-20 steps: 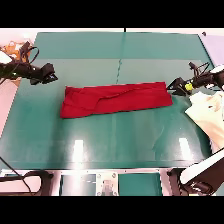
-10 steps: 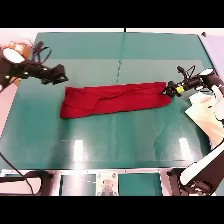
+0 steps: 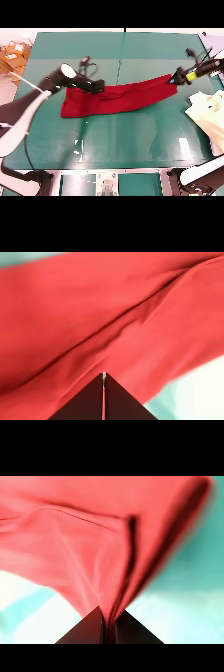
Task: Fold the shirts.
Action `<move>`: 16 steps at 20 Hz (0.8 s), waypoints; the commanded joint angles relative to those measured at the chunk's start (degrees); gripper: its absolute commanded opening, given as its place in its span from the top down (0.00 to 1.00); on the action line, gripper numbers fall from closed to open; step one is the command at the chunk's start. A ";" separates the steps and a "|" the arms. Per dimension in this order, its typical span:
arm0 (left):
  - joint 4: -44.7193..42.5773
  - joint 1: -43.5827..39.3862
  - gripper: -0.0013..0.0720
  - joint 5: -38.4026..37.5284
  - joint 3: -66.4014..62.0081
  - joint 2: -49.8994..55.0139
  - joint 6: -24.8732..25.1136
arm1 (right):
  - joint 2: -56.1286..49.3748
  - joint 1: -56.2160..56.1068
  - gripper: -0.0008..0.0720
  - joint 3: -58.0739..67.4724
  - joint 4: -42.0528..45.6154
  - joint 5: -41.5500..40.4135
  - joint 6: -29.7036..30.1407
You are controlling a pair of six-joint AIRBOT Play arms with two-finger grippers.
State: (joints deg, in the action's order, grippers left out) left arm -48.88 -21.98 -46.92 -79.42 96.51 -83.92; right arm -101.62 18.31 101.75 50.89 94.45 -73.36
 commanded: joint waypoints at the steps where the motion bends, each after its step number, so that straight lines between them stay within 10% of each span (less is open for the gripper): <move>1: 6.40 -8.98 0.95 12.15 -0.17 5.11 -0.02 | 10.80 -2.69 0.96 0.28 -2.49 5.70 -3.82; 11: 13.60 -14.14 0.95 12.83 -6.38 13.81 0.02 | 16.37 -6.43 0.96 0.22 -2.45 4.35 -3.76; 16: 11.21 -3.85 0.95 -14.34 -17.64 13.79 3.43 | 16.37 -7.19 0.96 0.22 -3.67 1.95 -3.80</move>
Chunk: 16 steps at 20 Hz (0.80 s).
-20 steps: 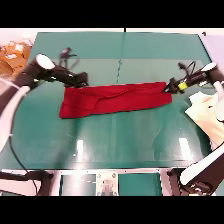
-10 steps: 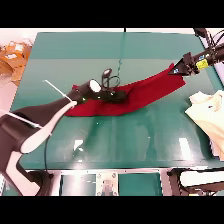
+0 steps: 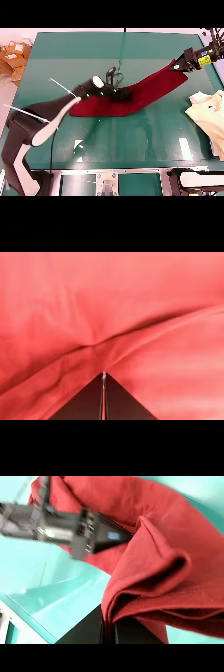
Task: Fold the shirts.
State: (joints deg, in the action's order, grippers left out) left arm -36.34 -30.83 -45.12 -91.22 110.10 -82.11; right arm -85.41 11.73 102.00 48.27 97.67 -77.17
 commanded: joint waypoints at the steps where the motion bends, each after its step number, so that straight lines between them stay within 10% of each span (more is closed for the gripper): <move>1: -2.69 7.58 0.95 -22.77 -9.05 0.17 1.55 | 0.15 -1.29 0.96 -0.02 -1.79 -2.21 -0.02; 7: -28.59 20.04 0.95 -48.50 -30.08 -0.17 -4.90 | -0.87 -14.99 0.96 -0.04 -2.47 -11.85 -5.18; 11: -49.66 25.88 0.95 -48.78 -30.08 -4.24 -4.96 | -6.62 -31.06 0.96 -0.04 -2.47 -27.08 -7.19; 16: -51.58 32.24 0.95 -48.70 -29.99 -6.36 -3.80 | -23.76 -50.16 0.96 0.02 -8.26 -60.67 -10.47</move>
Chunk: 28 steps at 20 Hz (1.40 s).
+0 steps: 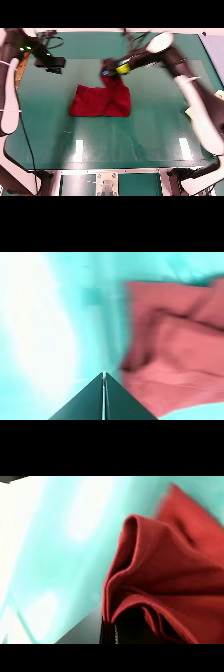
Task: Fold the shirts.
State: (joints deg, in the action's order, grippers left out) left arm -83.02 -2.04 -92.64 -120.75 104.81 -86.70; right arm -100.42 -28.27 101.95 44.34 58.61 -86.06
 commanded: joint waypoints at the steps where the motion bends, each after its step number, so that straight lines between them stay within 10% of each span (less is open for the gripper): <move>1: -4.87 4.35 0.95 -1.42 -0.04 -1.14 1.57 | -12.31 -13.03 0.75 0.09 -7.87 -28.87 -1.57; 2: -4.87 5.01 0.95 -1.79 0.37 -1.18 1.68 | -15.21 -15.41 0.38 0.09 -11.17 -34.49 -1.57; 3: -4.87 5.57 0.95 -1.97 0.92 -1.29 1.70 | -17.18 -16.85 0.23 0.09 -12.63 -37.16 -1.57; 15: -4.90 5.97 0.95 -2.45 2.62 -1.64 3.58 | -5.99 19.28 0.24 -1.73 6.58 19.54 -0.33; 25: -4.20 5.97 0.95 -2.43 2.62 -1.64 1.20 | -7.13 17.88 0.24 -25.75 -10.88 1.84 11.78; 26: -3.56 5.97 0.95 -2.45 2.62 -1.64 1.18 | -7.98 16.76 0.25 -25.75 -13.35 1.53 12.76; 28: -3.15 5.97 0.95 -2.56 2.62 -1.64 1.20 | -8.50 15.21 0.95 -25.57 -19.71 0.96 16.94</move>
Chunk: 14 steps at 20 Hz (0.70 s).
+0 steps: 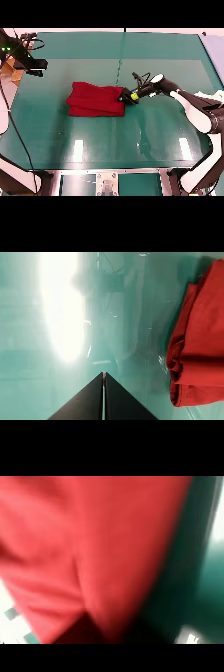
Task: Fold the shirts.
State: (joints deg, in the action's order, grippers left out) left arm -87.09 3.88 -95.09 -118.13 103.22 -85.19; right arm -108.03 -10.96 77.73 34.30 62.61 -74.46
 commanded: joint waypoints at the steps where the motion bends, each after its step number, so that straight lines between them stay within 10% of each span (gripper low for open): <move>1: 0.92 0.04 0.95 -0.11 0.00 -0.04 -0.28 | -0.81 -2.16 0.96 -0.39 -11.82 -2.67 5.81; 14: 2.45 0.02 0.95 -0.92 0.00 -0.04 -0.31 | 15.56 35.47 0.96 42.18 5.77 26.12 -15.54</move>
State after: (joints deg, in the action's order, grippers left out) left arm -85.58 3.90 -95.88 -118.13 103.20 -85.47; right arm -94.89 13.45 114.02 35.79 82.72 -84.42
